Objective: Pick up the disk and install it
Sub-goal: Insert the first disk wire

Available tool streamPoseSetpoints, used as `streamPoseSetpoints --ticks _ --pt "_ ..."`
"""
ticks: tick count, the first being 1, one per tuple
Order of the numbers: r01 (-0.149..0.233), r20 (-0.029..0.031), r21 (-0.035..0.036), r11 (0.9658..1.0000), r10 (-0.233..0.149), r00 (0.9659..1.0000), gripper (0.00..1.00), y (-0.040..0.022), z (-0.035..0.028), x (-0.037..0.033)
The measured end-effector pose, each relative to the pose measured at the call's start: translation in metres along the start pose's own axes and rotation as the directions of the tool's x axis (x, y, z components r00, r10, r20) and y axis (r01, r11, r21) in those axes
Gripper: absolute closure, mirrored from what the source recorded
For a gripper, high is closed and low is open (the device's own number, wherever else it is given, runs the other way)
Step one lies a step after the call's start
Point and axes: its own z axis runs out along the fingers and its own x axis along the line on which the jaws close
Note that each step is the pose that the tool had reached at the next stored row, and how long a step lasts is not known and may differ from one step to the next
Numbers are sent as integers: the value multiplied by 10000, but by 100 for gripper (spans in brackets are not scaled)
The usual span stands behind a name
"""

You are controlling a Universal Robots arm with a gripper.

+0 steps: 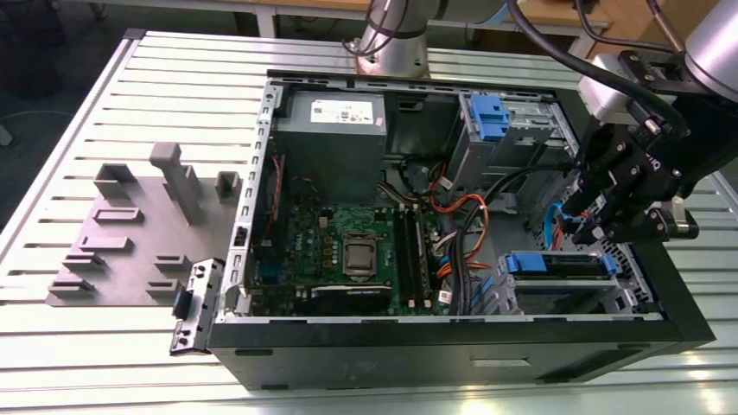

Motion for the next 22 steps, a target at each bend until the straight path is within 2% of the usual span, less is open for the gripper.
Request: streamPoseSetpoints --ticks 8,9,10,11,13,14,15,22 --pt "0 0 0 10000 0 10000 58 0 2 0" --pt "0 1 0 10000 0 10000 59 0 2 0" --pt "0 0 0 10000 0 10000 65 0 2 0" --pt "0 0 0 10000 0 10000 65 0 2 0" --pt "0 0 0 10000 0 10000 77 0 2 0" --pt "-1 0 0 10000 1 10000 77 0 3 0" --pt "0 -1 0 10000 0 10000 83 0 3 0" --pt "0 0 0 10000 0 10000 84 0 4 0"
